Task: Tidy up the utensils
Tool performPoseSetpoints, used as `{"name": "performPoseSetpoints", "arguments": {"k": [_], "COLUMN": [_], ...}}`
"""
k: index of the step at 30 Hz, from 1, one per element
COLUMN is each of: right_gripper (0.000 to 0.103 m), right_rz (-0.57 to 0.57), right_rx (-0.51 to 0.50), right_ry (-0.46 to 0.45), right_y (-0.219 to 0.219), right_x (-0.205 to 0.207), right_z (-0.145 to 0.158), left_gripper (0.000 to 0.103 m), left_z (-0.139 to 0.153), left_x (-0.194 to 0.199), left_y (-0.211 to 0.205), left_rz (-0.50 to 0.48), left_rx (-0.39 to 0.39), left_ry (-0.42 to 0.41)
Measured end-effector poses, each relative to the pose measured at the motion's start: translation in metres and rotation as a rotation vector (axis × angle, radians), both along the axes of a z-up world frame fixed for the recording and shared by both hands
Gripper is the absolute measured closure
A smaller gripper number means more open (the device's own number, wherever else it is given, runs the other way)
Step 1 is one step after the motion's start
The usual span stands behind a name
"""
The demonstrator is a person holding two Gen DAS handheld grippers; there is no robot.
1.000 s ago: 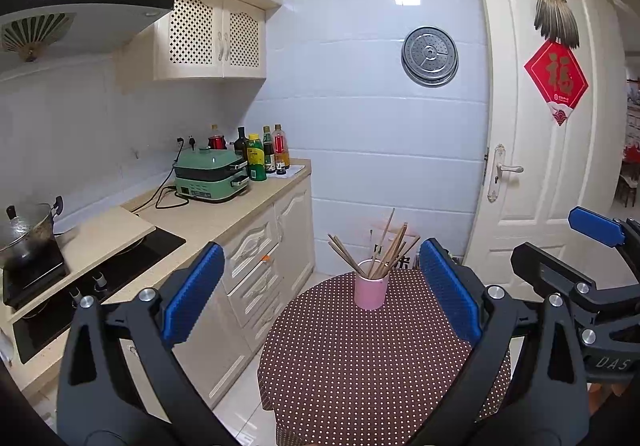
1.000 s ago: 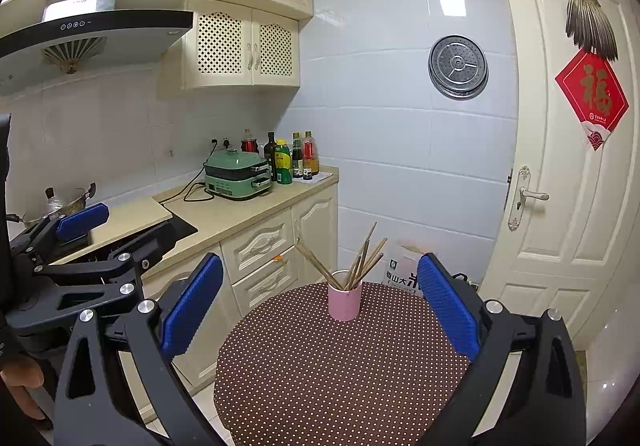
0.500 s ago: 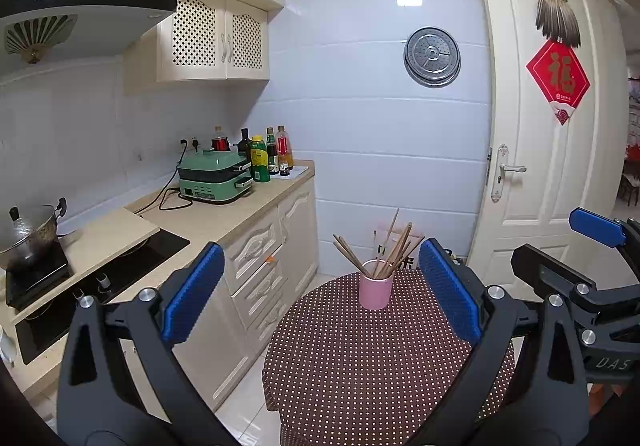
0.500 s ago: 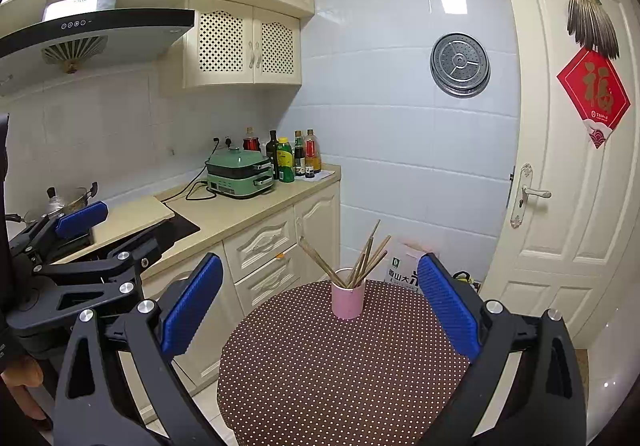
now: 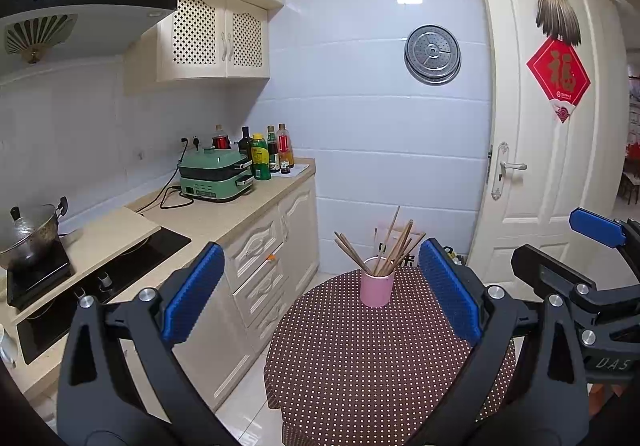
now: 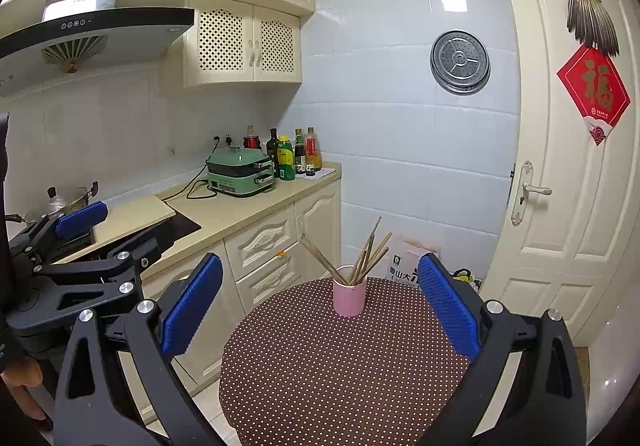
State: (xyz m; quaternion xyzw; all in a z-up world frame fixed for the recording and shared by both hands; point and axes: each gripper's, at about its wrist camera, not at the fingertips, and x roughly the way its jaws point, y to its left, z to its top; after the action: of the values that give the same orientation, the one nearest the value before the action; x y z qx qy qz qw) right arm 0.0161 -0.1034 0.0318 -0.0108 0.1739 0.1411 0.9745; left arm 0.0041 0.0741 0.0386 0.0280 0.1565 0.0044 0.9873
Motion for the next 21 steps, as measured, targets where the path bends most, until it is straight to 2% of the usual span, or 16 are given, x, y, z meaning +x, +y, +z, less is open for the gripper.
{"name": "performPoseSetpoints", "arguments": {"k": [21], "right_gripper": [0.008], "right_rz": [0.006], "right_rx": [0.005], "right_ry": [0.013], "right_y": [-0.0005], "right_x": [0.0057], "right_z": [-0.0025], "left_gripper": [0.007], "left_z": [-0.0038], "left_x": [0.0003], "left_y": [0.0003], "left_rz": [0.016], "left_rx": [0.016], "left_ry": [-0.001]}}
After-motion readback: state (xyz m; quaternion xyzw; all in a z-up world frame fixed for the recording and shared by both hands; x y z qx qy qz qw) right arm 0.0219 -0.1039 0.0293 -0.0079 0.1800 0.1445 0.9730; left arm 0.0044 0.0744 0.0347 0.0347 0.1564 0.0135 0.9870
